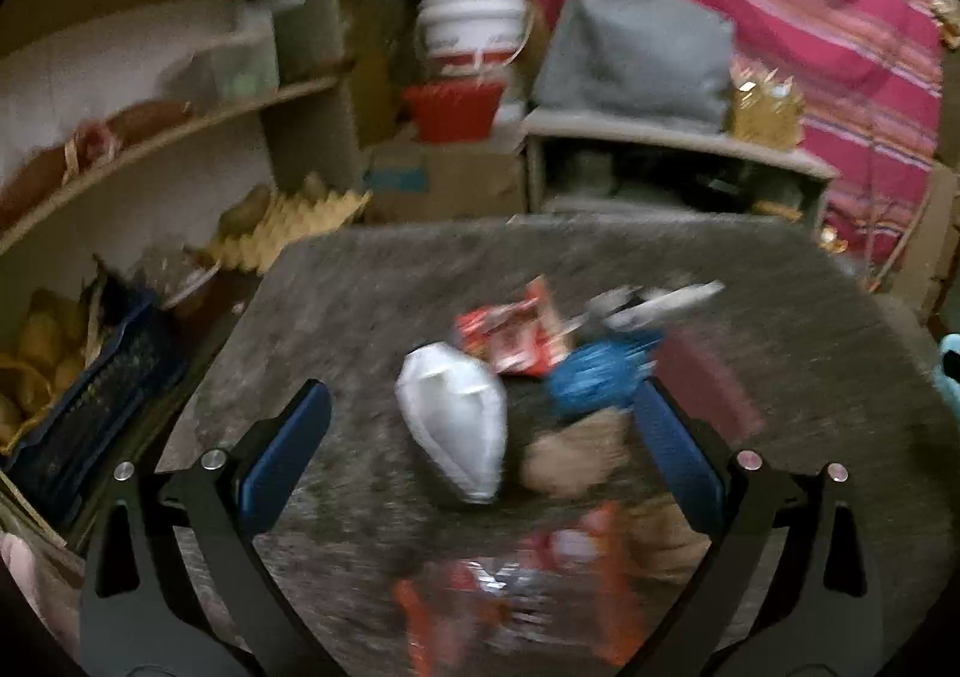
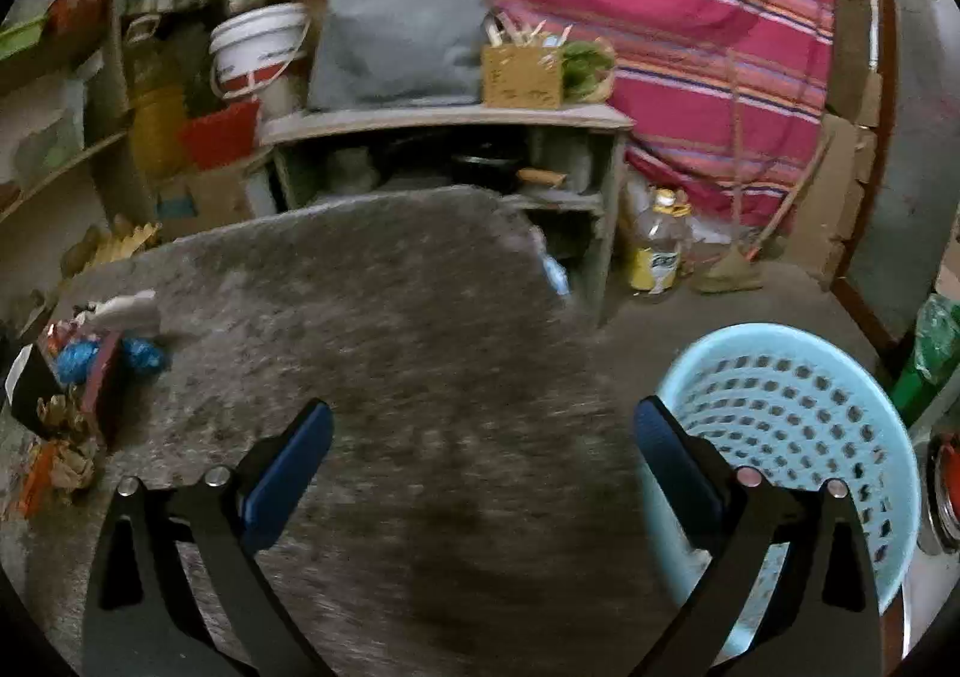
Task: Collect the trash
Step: 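Return to the table and grasp the black cup with the left tool, then grasp the maroon scouring pad with the right tool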
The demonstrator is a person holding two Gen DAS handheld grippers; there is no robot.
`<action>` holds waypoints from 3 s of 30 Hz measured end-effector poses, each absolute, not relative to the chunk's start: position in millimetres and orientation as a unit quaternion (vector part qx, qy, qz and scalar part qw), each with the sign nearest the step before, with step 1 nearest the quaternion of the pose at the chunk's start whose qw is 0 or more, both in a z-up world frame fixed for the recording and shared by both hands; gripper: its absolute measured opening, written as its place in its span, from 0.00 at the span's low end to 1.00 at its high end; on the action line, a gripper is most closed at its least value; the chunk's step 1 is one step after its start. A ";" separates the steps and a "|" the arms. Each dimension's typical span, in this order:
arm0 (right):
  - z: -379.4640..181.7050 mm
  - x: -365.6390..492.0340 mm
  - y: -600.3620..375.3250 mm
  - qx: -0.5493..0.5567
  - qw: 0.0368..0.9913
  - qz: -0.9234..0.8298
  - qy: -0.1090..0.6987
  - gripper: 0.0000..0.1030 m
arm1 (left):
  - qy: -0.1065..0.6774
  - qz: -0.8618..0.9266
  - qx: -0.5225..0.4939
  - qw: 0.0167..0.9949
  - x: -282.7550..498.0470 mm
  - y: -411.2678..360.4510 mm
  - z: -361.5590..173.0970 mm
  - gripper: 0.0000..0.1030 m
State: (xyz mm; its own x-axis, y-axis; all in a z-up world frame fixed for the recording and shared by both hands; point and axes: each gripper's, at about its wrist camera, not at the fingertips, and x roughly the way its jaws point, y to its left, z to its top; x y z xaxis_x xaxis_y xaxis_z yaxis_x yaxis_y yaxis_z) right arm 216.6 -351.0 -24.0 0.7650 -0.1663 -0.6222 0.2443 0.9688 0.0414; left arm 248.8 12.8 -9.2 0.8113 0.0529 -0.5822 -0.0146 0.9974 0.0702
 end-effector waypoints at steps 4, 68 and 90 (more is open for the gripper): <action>-29.1 228.7 -335.8 0.059 0.937 -0.096 0.331 0.95 | 0.354 0.024 0.017 0.935 273.1 38.6 -32.8 0.95; -59.7 286.6 -128.8 -0.002 0.914 0.143 0.380 0.25 | 0.329 0.079 -0.018 0.941 252.2 133.9 -24.2 0.71; -18.2 234.4 -227.9 0.000 0.939 0.080 0.333 0.14 | 0.285 0.053 -0.002 0.957 231.9 68.1 10.4 0.71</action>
State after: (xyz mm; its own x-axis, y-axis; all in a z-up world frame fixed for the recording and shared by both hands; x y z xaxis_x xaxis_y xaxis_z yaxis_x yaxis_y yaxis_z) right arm 234.4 -227.9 -18.2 0.7649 0.1498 -0.6264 -0.1500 0.9873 0.0529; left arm 231.9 68.1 10.4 0.8318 0.1011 -0.5458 -0.1029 0.9943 0.0273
